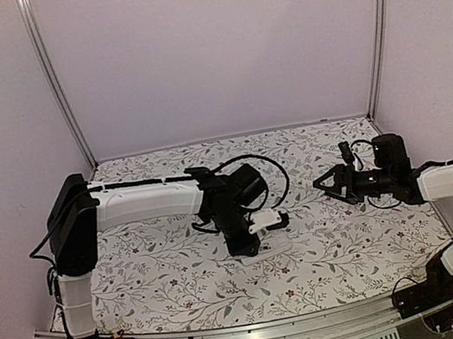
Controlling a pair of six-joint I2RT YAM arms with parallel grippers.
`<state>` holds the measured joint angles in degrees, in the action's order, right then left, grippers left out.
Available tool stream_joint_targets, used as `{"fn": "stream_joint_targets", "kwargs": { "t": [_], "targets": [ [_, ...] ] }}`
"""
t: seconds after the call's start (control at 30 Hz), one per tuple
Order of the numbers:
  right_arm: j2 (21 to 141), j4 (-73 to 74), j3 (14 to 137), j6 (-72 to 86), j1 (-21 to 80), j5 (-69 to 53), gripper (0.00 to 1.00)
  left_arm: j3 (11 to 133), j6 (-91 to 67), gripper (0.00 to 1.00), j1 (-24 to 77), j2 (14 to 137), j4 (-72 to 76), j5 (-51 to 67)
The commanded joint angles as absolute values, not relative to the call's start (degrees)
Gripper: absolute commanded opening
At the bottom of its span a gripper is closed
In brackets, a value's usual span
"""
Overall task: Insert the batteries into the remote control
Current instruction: Place the battery cover on the remote control without the battery cover.
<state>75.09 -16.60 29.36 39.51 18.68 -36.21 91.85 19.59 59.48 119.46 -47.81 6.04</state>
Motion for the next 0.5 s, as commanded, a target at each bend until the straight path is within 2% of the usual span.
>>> {"fn": "stream_joint_targets", "kwargs": {
  "t": [0.0, 0.47],
  "targets": [
    [75.59, -15.91, 28.83, 38.49, 18.45, -36.89, 0.74, 93.58, 19.68, 0.26, 60.21, 121.01, -48.53, 5.45],
    [75.62, -15.91, 28.83, 38.32, 18.46, -37.34, 0.74, 94.90, 17.91, 0.25, 59.26, 122.15, -49.19, 4.79]
  ]
}}
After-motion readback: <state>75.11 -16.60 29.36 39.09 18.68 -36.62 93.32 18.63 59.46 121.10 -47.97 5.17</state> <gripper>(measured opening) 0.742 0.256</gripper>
